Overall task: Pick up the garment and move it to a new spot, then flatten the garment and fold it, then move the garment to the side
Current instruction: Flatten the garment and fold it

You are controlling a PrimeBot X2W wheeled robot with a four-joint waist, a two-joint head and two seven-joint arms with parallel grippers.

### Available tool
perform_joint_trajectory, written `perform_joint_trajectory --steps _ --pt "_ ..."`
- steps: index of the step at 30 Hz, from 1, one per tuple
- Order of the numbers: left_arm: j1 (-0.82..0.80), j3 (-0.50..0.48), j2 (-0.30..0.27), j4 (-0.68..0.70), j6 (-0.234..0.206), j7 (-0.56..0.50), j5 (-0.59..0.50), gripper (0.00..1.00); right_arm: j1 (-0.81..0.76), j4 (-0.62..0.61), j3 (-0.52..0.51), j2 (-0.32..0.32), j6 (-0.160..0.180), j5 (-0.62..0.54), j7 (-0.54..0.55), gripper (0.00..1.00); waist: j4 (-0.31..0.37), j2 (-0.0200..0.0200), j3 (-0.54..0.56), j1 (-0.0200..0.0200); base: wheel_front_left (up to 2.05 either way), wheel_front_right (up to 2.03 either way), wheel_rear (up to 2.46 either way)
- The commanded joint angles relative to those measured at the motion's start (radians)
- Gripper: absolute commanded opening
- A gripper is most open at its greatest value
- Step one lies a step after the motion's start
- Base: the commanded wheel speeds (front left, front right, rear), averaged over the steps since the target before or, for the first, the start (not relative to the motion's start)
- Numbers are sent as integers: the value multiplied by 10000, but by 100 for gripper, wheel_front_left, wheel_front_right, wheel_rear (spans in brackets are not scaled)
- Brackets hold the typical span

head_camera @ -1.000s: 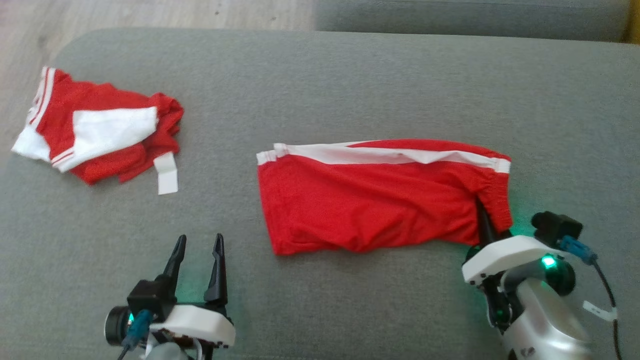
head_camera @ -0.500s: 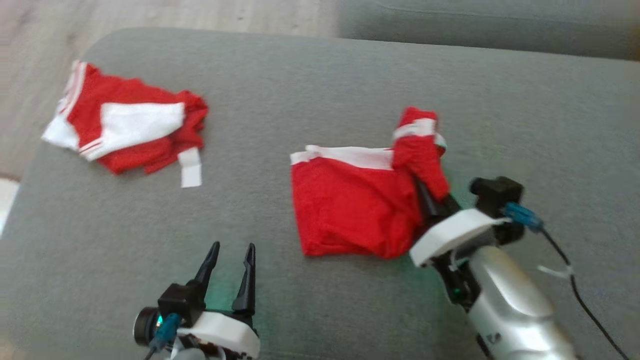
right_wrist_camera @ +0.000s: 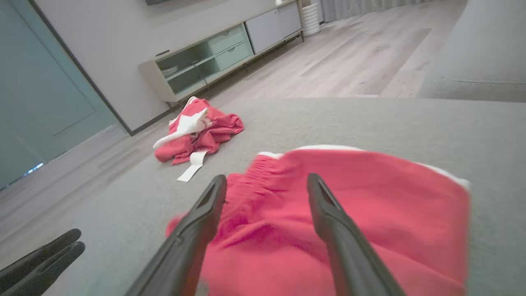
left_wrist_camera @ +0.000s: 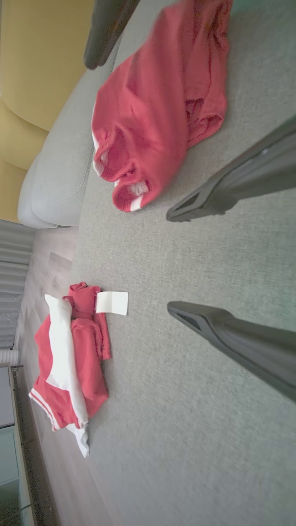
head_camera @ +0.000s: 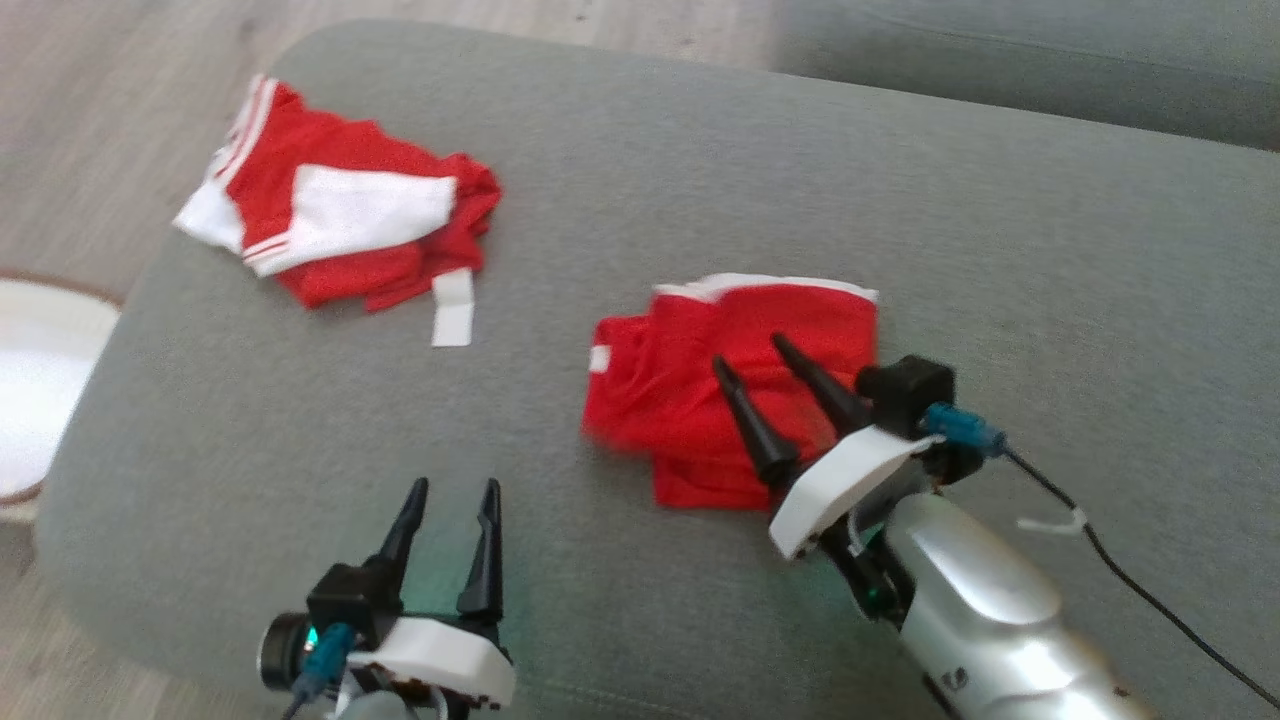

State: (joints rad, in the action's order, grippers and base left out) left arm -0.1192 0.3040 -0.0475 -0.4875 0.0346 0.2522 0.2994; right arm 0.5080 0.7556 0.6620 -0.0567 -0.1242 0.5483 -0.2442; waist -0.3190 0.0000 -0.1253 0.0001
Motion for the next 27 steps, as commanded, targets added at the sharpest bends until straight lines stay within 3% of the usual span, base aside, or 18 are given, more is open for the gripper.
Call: perform_joint_trajectory --steps 1,13,18,27 --pt "-348 -466 -28 400 -68 95 -110 100 183 -349 -287 64 -65 -109 -161 100 559 0 80 -1 0 0 0" --pt "-365 -1208 -28 977 -401 95 -1085 100 -2003 -2238 -4483 64 -65 -2932 -174 100 2197 0 333 -1 0 0 0" --pt "85 -1457 -28 997 -640 95 -1602 100 -2920 -2733 -5029 64 -65 -3325 -174 100 2651 0 756 -1 0 0 0" --pt "1108 -1621 -28 1198 -803 95 -1897 100 -3859 -2880 -4925 64 -65 -3161 -175 100 2935 0 1307 -1 0 0 0"
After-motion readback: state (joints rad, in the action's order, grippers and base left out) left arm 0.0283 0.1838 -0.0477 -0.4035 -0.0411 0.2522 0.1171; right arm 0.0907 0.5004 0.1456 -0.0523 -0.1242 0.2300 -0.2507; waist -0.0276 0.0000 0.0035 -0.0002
